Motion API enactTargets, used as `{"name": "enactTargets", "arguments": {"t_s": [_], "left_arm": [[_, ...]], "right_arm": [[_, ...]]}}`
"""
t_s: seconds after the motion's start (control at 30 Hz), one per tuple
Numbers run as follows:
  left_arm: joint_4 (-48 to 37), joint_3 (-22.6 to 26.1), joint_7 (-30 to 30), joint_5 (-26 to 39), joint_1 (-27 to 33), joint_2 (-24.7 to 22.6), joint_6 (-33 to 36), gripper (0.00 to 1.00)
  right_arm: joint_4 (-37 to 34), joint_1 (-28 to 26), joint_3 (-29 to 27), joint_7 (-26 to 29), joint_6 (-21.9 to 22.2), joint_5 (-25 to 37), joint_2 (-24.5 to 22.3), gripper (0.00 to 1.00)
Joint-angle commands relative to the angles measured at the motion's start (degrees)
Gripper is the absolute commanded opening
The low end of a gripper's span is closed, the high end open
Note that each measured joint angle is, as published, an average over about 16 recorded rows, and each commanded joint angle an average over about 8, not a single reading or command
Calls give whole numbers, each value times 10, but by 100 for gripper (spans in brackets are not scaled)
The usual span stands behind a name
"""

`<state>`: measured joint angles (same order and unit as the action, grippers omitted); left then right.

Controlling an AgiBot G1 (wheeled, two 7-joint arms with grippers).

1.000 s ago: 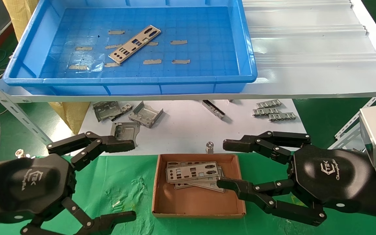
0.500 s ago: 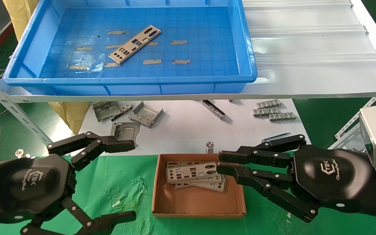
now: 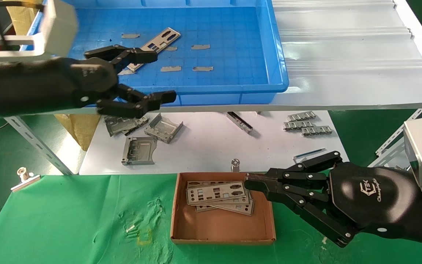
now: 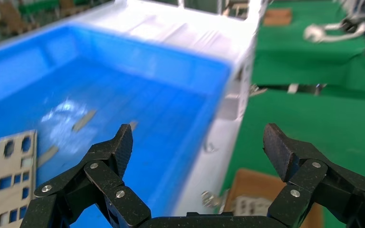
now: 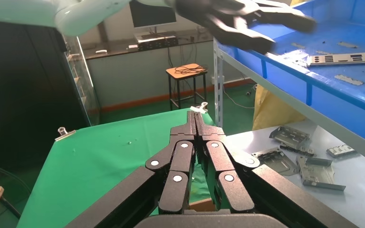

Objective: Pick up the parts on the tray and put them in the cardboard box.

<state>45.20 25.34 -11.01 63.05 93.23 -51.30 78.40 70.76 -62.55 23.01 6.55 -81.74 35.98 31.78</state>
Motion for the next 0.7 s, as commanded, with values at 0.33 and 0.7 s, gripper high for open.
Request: {"name": "enactTargets", "arguments": {"t_s": [0.33, 0.7], "left_arm": [[-266, 46, 63, 105, 145, -130, -113, 100], [-374, 62, 104, 135, 171, -189, -181, 100]], "right_arm": [[0, 0, 0, 0, 0, 0, 0, 0], [0, 0, 0, 0, 0, 0, 0, 100]]}}
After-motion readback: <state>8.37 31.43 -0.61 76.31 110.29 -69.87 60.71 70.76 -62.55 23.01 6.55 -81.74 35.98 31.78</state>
